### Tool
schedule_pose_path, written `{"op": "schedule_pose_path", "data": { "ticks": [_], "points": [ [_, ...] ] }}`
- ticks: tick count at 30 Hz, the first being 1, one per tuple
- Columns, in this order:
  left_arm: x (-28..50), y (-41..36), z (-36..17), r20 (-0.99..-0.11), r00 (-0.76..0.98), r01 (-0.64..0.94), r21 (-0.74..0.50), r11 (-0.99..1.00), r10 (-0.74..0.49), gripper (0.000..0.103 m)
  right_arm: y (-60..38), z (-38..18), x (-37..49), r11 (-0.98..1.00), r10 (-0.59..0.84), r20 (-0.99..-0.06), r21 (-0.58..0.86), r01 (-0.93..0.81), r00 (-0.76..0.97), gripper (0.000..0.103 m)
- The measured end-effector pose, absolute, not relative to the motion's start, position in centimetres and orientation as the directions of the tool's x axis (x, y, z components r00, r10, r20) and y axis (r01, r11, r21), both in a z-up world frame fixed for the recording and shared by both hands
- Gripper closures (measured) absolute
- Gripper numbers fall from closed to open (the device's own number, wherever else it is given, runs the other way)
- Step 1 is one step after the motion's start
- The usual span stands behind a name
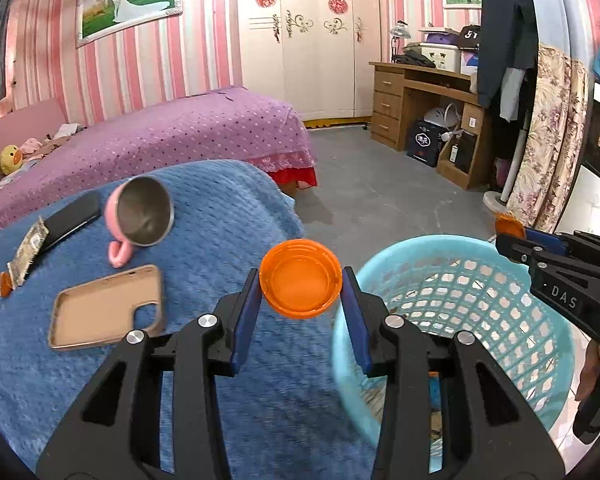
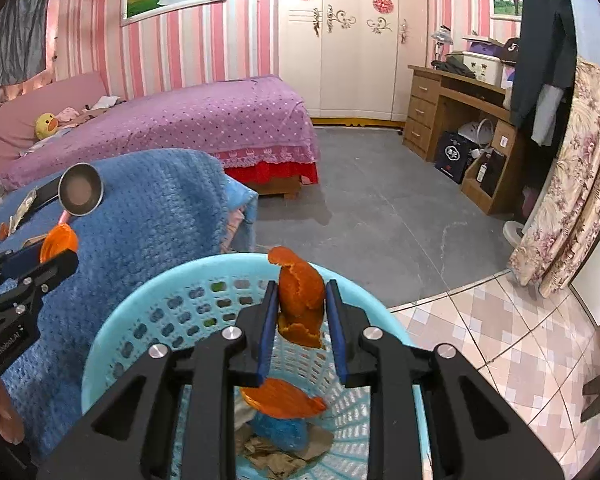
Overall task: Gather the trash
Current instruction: 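Carry the orange peel over the basket with right gripper while left holds cap, then open the left gripper over the basket to drop the orange cap, then open the right gripper over the basket to drop the orange peel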
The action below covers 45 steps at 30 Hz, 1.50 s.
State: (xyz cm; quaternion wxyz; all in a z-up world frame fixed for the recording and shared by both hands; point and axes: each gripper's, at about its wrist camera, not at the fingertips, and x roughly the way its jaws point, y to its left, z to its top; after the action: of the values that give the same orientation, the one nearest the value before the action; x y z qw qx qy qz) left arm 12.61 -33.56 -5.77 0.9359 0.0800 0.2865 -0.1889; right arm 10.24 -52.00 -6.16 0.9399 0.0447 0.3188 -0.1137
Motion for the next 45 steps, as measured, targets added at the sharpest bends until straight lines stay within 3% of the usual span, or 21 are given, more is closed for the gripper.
{"op": "schedule_pose_path", "data": {
  "ticks": [12,14,16,21,36,38,40,42,44,45],
  "points": [
    [11.8,-38.1,-5.9,-0.587,0.722,0.473,0.032,0.881,-0.366,0.064,-54.3,-6.4,9.3,0.957,-0.199,-0.61,0.048,0.286,0.767,0.079],
    [12.0,-38.3,-6.0,-0.596,0.71,0.486,0.028,0.874,-0.376,0.054,-54.5,-6.3,9.0,0.953,-0.208,-0.607,0.052,0.299,0.767,0.079],
    [11.8,-38.0,-5.9,-0.584,0.721,0.482,0.037,0.876,-0.372,0.028,-54.8,-6.3,8.8,0.949,-0.209,-0.604,0.063,0.308,0.769,0.079],
    [11.8,-36.5,-5.7,-0.555,0.768,0.428,0.073,0.901,-0.32,0.012,-54.9,-6.4,8.7,0.949,-0.214,-0.602,0.06,0.31,0.769,0.079],
    [13.7,-30.5,-3.9,-0.519,0.823,0.311,0.071,0.948,-0.231,0.006,-52.1,-5.8,9.9,0.956,-0.238,-0.6,-0.007,0.293,0.763,0.076],
    [13.6,-29.8,-3.9,-0.514,0.829,0.301,0.078,0.95,-0.22,0.006,-51.8,-5.6,9.9,0.95,-0.266,-0.593,-0.028,0.31,0.76,0.054],
    [13.6,-29.1,-3.8,-0.511,0.833,0.291,0.078,0.954,-0.212,0.006,-51.5,-5.1,9.9,0.947,-0.276,-0.579,-0.028,0.32,0.767,0.038],
    [13.7,-28.3,-3.8,-0.511,0.834,0.282,0.073,0.957,-0.207,0.006,-51.2,-4.9,9.9,0.944,-0.283,-0.574,-0.023,0.33,0.769,0.034],
    [13.7,-27.5,-3.7,-0.511,0.835,0.275,0.069,0.959,-0.203,0.006,-50.8,-4.7,10.1,0.936,-0.305,-0.568,-0.029,0.352,0.764,0.017],
    [13.7,-27.1,-3.7,-0.51,0.837,0.269,0.068,0.961,-0.198,0.006,-50.6,-4.7,10.3,0.934,-0.31,-0.567,-0.031,0.356,0.763,0.015]
  ]
}}
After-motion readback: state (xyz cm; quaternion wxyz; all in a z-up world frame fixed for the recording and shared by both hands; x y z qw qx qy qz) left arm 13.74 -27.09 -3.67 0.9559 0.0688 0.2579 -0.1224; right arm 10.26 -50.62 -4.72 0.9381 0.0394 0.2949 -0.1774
